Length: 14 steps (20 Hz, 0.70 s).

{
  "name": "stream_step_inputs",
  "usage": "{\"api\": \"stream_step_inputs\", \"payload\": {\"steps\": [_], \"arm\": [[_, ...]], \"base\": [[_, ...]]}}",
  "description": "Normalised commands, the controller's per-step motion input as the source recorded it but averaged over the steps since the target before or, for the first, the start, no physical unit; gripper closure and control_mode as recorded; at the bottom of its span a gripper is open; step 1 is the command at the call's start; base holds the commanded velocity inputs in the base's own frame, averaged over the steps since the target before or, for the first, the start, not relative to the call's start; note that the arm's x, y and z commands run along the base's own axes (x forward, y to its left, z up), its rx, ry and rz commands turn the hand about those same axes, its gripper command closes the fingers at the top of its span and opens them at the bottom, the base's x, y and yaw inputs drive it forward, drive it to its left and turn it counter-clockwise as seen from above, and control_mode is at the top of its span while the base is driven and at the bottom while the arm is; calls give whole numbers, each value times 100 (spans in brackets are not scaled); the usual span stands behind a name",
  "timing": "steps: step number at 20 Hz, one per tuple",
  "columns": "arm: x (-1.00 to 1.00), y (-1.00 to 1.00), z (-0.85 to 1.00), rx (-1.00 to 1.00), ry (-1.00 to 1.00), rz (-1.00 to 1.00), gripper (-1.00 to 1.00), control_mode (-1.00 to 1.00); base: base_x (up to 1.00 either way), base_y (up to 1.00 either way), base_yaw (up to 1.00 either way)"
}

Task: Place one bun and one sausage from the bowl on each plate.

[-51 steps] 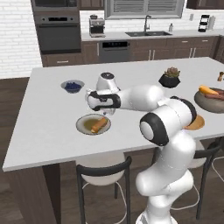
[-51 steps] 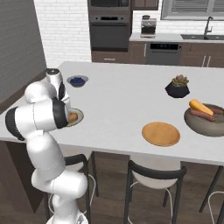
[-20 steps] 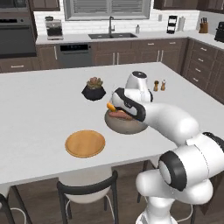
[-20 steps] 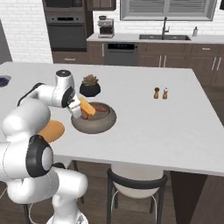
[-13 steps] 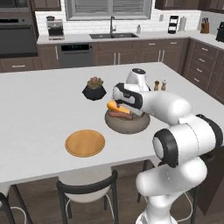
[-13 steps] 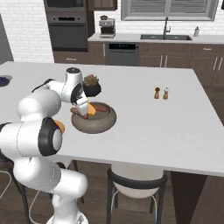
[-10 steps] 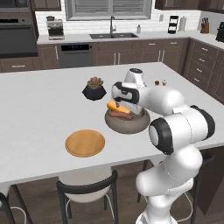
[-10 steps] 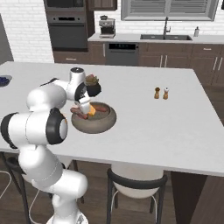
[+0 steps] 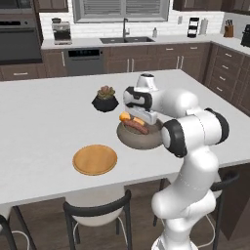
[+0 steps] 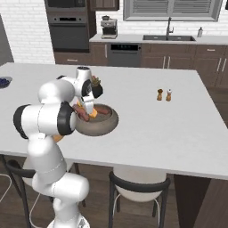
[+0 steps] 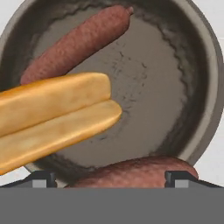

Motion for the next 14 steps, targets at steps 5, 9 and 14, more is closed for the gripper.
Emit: {"api": "stream_step_inputs", "payload": {"steps": [5,9,14], "arm": [[-35,-3,-3,1,0,0,-100,-100],[-1,3,0,0,2,-5,-100,-100],[-2,1,-17,0,16,-18,-100,-100]], "base": [[0,0,0],[0,0,0],[0,0,0]]}}
